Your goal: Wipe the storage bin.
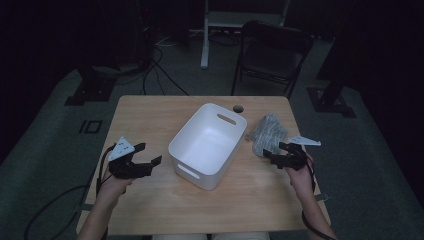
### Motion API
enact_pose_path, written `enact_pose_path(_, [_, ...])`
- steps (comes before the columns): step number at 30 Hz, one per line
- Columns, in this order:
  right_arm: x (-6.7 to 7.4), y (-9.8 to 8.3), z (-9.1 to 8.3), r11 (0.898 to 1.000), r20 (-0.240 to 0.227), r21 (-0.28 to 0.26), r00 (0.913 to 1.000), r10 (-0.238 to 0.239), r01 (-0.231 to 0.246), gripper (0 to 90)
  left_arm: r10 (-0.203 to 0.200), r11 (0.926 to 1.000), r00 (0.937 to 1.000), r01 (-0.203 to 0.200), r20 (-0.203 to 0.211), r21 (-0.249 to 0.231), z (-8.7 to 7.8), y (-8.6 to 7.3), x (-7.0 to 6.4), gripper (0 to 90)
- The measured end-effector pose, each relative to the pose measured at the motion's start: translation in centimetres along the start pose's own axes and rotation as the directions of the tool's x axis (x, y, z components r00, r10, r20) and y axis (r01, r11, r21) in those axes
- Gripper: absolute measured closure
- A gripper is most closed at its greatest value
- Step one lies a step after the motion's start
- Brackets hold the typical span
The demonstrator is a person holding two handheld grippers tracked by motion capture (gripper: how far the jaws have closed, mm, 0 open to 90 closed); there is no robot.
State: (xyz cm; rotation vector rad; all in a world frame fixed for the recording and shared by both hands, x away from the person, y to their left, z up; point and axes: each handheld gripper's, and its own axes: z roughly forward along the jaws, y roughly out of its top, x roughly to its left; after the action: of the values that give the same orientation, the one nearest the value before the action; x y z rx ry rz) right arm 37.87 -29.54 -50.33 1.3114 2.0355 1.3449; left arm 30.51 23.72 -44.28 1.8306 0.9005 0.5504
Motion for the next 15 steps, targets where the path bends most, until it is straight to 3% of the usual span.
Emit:
enact_pose_path(1, [0.1,-0.4,-0.2,1.0,-0.006,0.004,1.0,0.004,-0.004,13.6,-0.019,0.9998,0.9998,0.019,-0.001,0.002,-0.4,-0.9,0.3,19.1])
enact_pose_path(6, [0.3,-1.7,-0.5,1.0,-0.008,0.021,0.9999,0.009,-0.009,13.6,-0.022,0.9996,0.9995,0.023,-0.021,0.014,-0.7,-2.7,0.6,19.0])
enact_pose_path(10, [0.4,-3.1,-0.9,0.999,-0.007,0.042,1.0,0.004,-0.003,13.5,-0.052,0.9981,0.9975,0.053,-0.048,0.031,-0.9,-4.5,1.3,19.0])
enact_pose_path(15, [0.6,-4.2,-1.4,0.998,-0.007,0.061,1.0,-0.004,0.005,13.6,-0.06,0.9949,0.9957,0.065,-0.071,0.077,-0.8,-6.4,1.4,19.0])
